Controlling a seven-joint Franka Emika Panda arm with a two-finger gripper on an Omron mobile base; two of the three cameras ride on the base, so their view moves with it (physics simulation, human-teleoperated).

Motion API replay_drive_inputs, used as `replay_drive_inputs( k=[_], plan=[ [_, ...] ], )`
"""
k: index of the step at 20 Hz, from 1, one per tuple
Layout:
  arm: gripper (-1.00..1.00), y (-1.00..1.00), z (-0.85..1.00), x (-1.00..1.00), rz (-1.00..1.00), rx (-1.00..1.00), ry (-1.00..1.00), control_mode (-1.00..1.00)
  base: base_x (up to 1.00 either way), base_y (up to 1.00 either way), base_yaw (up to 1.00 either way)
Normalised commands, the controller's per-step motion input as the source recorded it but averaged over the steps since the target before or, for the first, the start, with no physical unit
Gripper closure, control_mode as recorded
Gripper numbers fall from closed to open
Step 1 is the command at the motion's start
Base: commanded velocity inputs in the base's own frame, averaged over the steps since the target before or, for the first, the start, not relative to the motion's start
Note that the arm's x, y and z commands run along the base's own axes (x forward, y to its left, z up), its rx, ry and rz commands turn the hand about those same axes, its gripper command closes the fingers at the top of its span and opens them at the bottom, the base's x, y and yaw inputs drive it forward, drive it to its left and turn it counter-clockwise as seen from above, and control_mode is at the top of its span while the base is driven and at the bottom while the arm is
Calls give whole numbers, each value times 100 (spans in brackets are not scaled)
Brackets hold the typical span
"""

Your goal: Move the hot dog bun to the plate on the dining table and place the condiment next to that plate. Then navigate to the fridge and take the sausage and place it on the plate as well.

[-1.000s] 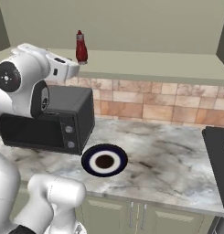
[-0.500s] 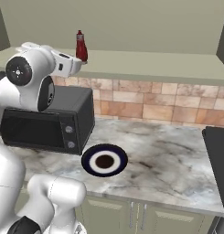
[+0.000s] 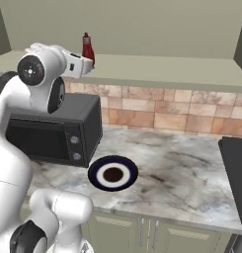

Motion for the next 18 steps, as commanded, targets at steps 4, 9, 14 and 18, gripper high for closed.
replay_drive_inputs(
  k=[4,9,14,18],
  plan=[
    [-100,4,10,24,0,-8,5,-100,0,0,0],
    [-100,1,7,22,0,-10,0,-100,0,0,0],
    [-100,4,1,20,0,-13,0,-100,0,0,0],
    [-100,6,-18,23,0,-15,0,-100,0,0,0]
  ],
)
